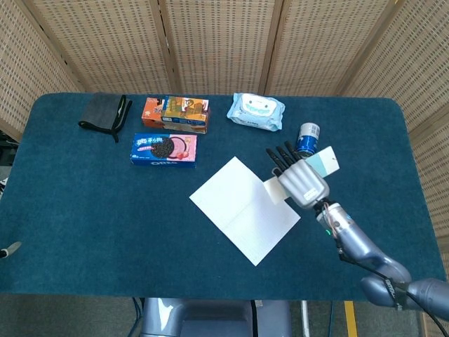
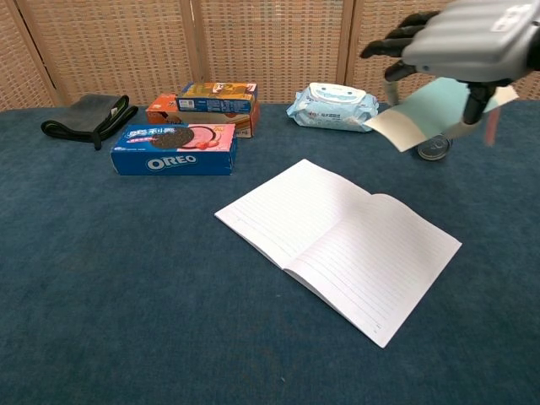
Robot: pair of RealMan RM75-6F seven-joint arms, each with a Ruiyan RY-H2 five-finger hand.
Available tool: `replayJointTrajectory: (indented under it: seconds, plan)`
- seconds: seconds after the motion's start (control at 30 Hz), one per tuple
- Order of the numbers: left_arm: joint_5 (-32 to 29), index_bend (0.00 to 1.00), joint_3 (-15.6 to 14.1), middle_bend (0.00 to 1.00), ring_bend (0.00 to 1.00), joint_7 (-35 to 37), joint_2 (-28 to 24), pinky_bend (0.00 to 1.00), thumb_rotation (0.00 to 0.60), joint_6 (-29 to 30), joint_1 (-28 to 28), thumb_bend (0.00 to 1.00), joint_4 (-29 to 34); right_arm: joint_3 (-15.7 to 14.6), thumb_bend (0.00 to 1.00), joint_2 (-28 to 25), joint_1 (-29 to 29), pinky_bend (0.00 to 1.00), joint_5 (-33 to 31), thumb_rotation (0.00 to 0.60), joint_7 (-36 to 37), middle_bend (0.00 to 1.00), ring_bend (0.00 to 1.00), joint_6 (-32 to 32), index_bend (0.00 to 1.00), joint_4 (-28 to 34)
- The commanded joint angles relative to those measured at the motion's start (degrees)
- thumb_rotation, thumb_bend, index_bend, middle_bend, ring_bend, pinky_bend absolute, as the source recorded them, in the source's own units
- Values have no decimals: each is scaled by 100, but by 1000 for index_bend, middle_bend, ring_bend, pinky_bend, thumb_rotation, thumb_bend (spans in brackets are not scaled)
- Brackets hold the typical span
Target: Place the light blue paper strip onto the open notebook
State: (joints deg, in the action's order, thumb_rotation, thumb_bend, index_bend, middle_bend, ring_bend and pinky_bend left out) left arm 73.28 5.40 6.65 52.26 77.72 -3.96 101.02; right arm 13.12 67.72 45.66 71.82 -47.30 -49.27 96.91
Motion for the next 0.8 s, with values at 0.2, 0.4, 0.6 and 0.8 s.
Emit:
replayJointTrajectory:
  seconds: [0.2, 0.4, 0.6, 0.8]
  plan:
    - [-306, 0, 99, 0, 0, 64, -30, 0, 600, -175, -76, 0, -30, 47, 260, 843, 1010, 47, -754, 600, -1104, 0, 0, 506, 578, -42]
    - [-538, 0, 151, 0, 0, 158, -69, 0, 600, -360, -128, 0, -76, -316, 260, 1725, 1639, 63, -1287, 600, -1899, 0, 0, 654, 578, -609]
    - [-607, 0, 157, 0, 0, 308, -106, 0, 600, -487, -144, 0, -158, -461, 260, 2233, 1986, 75, -1672, 600, -1958, 0, 0, 744, 578, -1310]
    - [-625, 0, 160, 0, 0, 373, -122, 0, 600, -564, -169, 0, -201, -657, 260, 2425, 2058, 80, -1749, 600, -1775, 0, 0, 755, 578, -1649]
